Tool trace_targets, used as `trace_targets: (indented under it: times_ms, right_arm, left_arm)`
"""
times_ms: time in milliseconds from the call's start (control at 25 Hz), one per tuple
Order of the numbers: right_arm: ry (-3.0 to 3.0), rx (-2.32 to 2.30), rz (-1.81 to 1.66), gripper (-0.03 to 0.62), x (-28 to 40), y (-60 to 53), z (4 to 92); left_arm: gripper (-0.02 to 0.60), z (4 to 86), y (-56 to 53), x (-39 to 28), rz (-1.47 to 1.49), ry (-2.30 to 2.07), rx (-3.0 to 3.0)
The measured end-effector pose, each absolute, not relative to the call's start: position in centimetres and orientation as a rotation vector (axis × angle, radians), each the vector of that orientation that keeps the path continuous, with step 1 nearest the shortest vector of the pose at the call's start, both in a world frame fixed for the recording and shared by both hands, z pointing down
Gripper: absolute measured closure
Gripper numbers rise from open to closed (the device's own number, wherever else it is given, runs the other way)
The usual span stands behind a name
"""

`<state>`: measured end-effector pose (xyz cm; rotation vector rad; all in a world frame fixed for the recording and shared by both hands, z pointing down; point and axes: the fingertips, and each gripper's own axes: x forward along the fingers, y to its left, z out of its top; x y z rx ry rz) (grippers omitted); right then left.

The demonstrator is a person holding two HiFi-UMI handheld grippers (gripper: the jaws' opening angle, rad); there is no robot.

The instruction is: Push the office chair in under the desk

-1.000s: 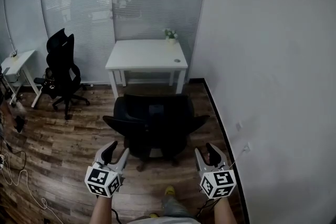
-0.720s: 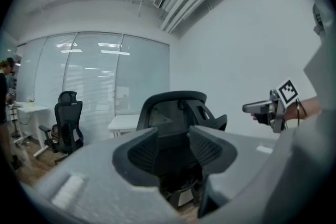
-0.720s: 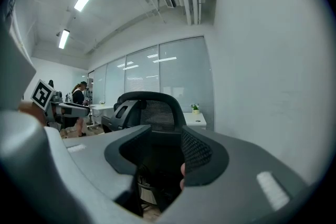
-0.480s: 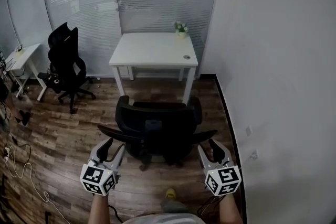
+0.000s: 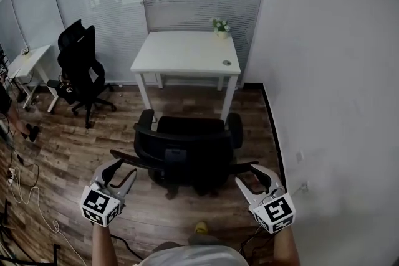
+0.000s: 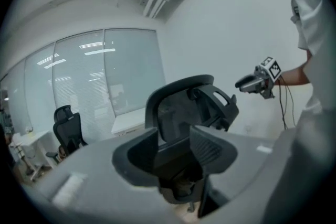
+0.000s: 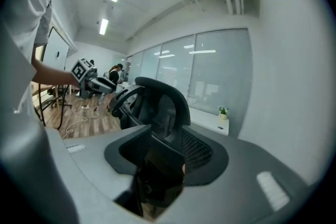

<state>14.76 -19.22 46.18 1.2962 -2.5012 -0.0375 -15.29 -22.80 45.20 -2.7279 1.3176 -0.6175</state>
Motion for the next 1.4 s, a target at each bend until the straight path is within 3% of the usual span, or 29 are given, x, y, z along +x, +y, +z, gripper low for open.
trace_targets:
  times_ms: [1080,1400]
  right_arm:
    - [-2.018,0.692,-0.407,0.441,10.5,-21.4,50.3]
    - [-2.0,0.666,-0.377,0.48,10.0,-21.4,50.8]
  left_arm:
    - [0.347,52.0,-24.5,-14.0,-1.445,0.574,-2.262]
    - [0.393,52.9,-25.8,-14.0,-1.503,0.54,-2.155]
